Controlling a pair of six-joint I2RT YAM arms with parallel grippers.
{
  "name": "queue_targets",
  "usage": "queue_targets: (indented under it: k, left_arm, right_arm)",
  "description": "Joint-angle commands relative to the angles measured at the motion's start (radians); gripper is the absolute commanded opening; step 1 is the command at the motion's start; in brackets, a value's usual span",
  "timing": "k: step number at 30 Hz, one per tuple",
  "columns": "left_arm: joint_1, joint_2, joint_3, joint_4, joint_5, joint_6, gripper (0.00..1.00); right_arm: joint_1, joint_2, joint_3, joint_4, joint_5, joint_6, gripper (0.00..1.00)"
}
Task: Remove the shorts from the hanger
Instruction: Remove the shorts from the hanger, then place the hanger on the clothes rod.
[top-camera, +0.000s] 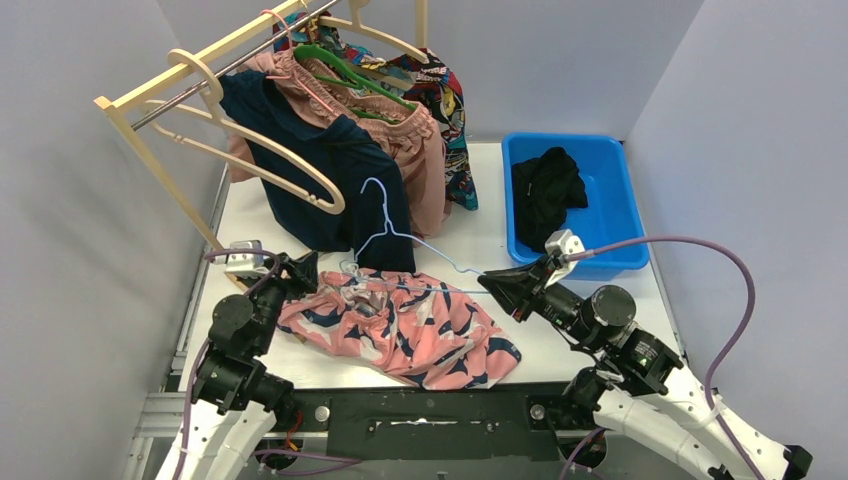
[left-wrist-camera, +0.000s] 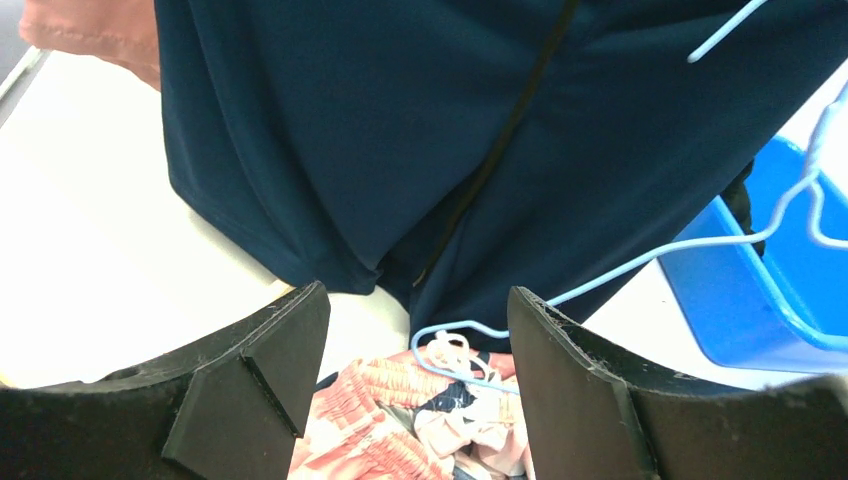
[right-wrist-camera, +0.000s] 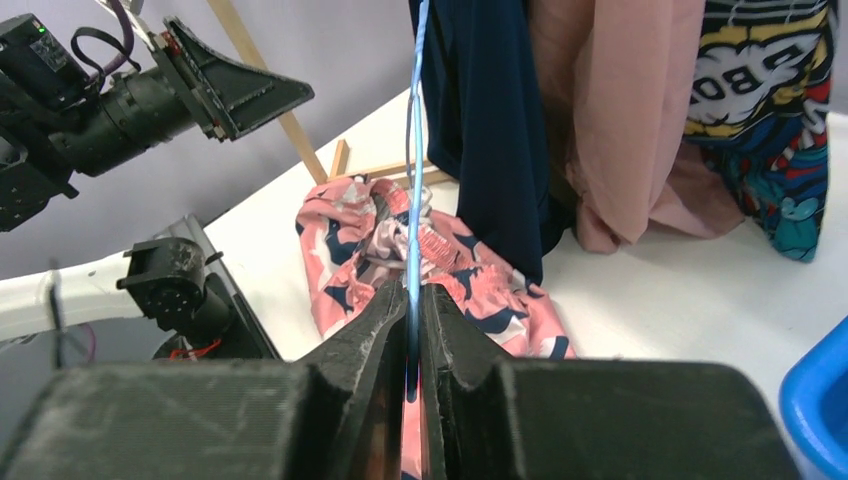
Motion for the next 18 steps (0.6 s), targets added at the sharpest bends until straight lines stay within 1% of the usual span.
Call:
queue_targets:
  k: [1, 4, 6, 7, 9, 12, 13, 16, 18]
  left_arm:
    - [0.011, 0.01, 0.034, 0.009, -0.031, -0.004, 0.65]
    - [0.013, 0.005, 0.032, 0.013, -0.029, -0.005, 0.65]
    - [0.013, 0.001, 0.023, 0.037, 0.011, -0.003, 0.65]
    - [0.013, -0.001, 0.012, 0.06, 0.046, 0.0, 0.65]
    - [0.013, 0.007, -0.016, 0.132, 0.174, 0.009, 0.67]
    - [0.014, 0.062, -0.047, 0.228, 0.385, -0.007, 0.68]
    - [0.014, 0.088, -0.048, 0.246, 0.429, -0.021, 0.69]
    - [0.014, 0.163, -0.041, 0.297, 0.497, -0.088, 0.71]
    - [0.014, 0.202, -0.045, 0.349, 0.502, -0.188, 0.71]
  right_arm:
    - [-0.007, 0.013, 0.069, 0.13, 0.042, -0.078, 0.0]
    - [-0.006, 0.042, 0.081, 0.175, 0.029, -0.1, 0.0]
    - [-0.006, 0.075, 0.092, 0.165, -0.002, -0.098, 0.0]
    - [-0.006, 0.097, 0.097, 0.148, -0.021, -0.084, 0.0]
    - [-0.004, 0.147, 0.092, 0.112, -0.058, -0.057, 0.0]
    - [0.006, 0.206, 0.058, 0.076, -0.118, -0.029, 0.0]
    - [0.012, 0.226, 0.054, 0.055, -0.123, -0.021, 0.0]
    - [0.036, 0.274, 0.059, 0.001, -0.132, -0.02, 0.0]
    - [0.041, 0.289, 0.067, -0.028, -0.127, -0.024, 0.0]
